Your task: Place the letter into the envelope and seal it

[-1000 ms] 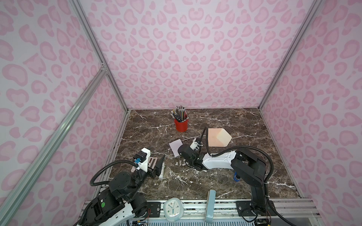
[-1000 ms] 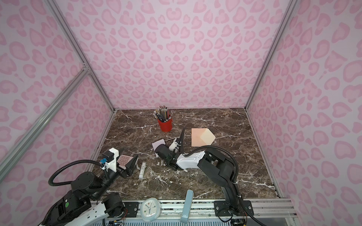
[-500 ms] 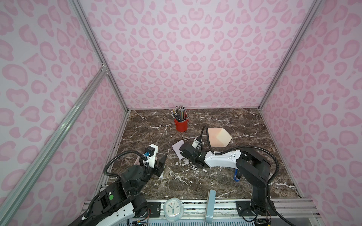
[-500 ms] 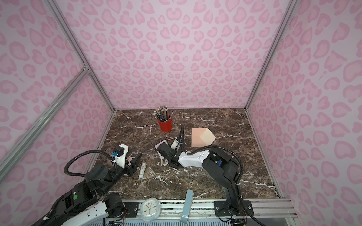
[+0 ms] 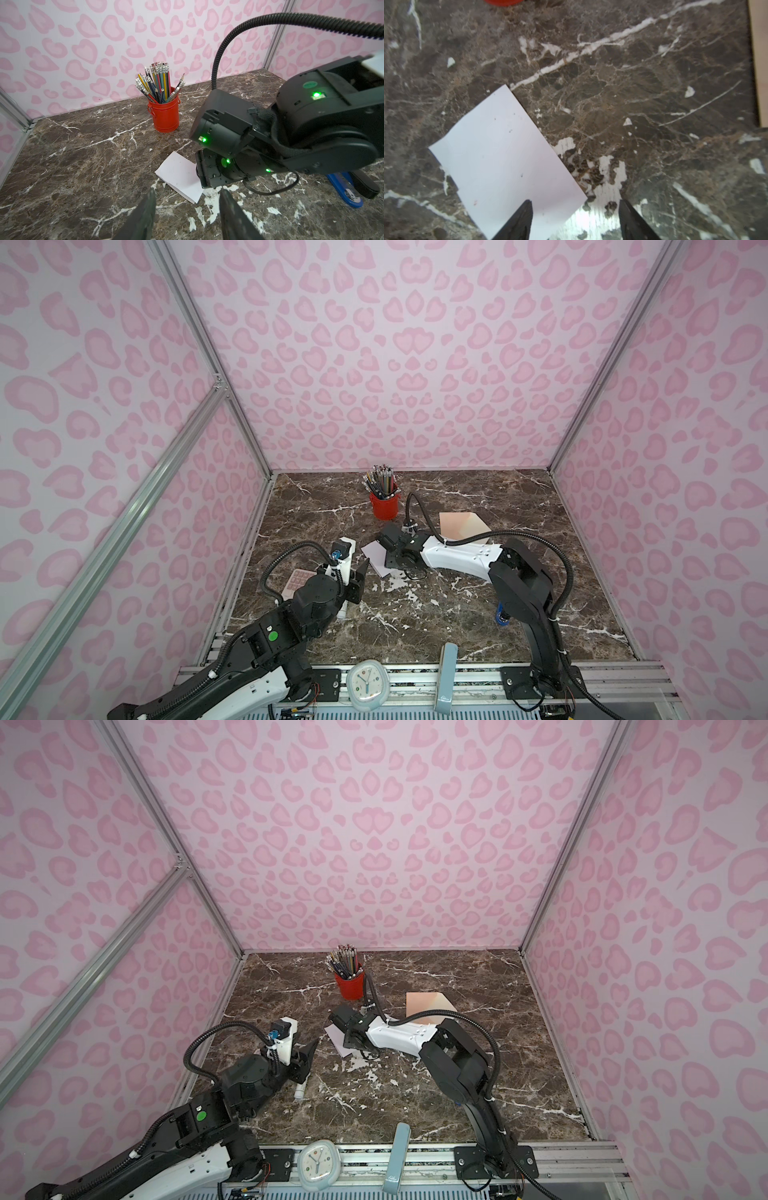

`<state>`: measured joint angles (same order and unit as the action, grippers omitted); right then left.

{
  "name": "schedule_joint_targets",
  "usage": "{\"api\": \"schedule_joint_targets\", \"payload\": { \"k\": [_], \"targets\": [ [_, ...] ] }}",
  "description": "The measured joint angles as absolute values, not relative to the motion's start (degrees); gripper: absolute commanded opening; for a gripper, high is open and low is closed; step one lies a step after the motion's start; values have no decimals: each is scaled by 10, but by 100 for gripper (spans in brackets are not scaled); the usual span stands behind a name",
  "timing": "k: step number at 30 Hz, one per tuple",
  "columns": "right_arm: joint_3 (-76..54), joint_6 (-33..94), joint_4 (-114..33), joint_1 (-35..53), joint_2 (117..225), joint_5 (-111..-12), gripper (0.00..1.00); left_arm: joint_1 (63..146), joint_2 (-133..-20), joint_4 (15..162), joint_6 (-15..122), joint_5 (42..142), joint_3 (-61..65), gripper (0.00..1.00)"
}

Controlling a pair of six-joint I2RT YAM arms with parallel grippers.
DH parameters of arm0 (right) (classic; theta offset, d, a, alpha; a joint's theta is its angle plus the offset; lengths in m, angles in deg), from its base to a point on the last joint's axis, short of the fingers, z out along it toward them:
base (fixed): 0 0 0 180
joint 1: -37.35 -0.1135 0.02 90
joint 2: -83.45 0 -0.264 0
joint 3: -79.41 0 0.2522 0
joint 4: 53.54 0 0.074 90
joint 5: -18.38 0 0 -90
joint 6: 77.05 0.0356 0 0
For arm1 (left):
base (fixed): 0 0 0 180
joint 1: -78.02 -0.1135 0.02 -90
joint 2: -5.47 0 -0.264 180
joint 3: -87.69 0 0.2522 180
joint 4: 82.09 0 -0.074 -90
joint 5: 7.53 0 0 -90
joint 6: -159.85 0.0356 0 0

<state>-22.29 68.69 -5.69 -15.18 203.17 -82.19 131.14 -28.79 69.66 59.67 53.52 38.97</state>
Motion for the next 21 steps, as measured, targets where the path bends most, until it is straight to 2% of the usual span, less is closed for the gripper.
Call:
{"api": "schedule_joint_targets", "payload": {
  "k": [12,16,21],
  "targets": [
    [-178,630,-23,-110,1919,-837,68,1301,-278,707,606,536,385,63],
    [-121,614,-26,-65,1854,-840,66,1299,-284,718,607,539,387,65],
    [-35,589,-51,33,1754,-826,65,1297,-318,726,594,551,386,68]
  ]
}}
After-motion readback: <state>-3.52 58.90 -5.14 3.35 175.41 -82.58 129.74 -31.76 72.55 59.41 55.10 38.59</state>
